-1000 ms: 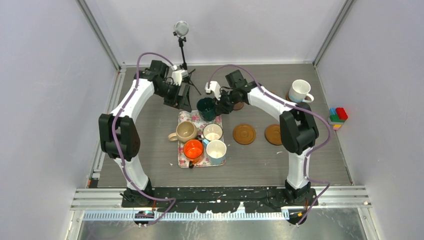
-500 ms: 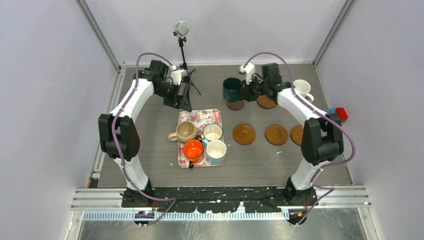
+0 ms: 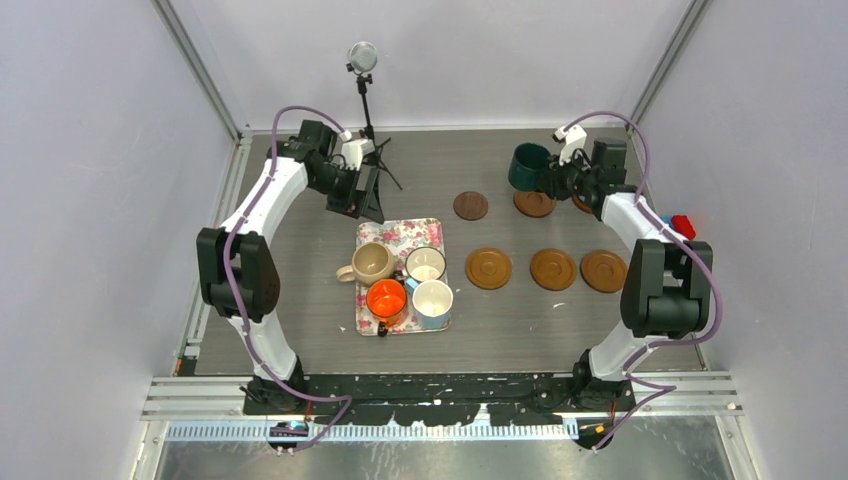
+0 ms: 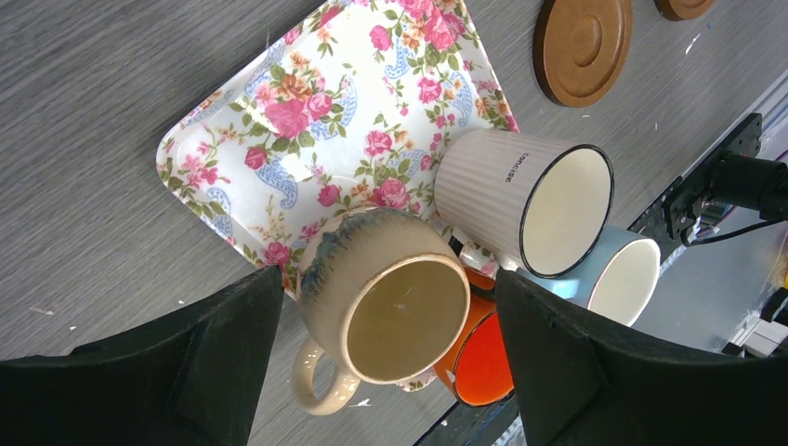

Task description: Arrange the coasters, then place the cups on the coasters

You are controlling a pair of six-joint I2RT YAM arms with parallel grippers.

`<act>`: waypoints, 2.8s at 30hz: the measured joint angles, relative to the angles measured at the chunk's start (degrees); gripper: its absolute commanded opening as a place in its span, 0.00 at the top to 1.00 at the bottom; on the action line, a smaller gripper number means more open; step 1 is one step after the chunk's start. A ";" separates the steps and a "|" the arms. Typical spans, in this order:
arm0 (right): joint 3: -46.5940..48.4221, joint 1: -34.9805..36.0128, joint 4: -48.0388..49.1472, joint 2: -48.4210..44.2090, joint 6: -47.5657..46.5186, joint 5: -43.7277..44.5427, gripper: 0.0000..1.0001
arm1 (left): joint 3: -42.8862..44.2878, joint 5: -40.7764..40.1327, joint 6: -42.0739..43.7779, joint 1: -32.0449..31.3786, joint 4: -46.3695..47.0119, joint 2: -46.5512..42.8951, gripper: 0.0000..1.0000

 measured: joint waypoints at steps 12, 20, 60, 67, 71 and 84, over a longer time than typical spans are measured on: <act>-0.68 -3.43 2.01 3.67 -5.16 -1.68 1.00 | -0.02 -0.09 0.00 0.00 0.00 0.00 0.14; -1.84 -4.68 2.03 6.08 -7.98 -1.70 1.00 | -0.02 -0.50 0.00 0.00 0.00 0.00 0.14; -2.71 -7.32 -1.79 7.08 -18.34 -3.26 0.22 | -0.28 -1.22 0.72 0.00 -0.48 -0.13 0.13; -0.96 -6.78 -6.88 2.23 -17.42 -4.50 0.21 | -3.41 -2.91 5.55 0.00 -3.87 -3.80 0.11; 0.85 -5.07 -9.49 -0.74 -16.46 -4.61 0.21 | -4.87 -3.21 8.31 0.00 -5.25 -6.03 0.11; 2.71 10.95 -22.05 -9.51 -9.07 -4.87 0.22 | -7.30 -4.85 19.96 -6.45 -9.75 -12.46 0.12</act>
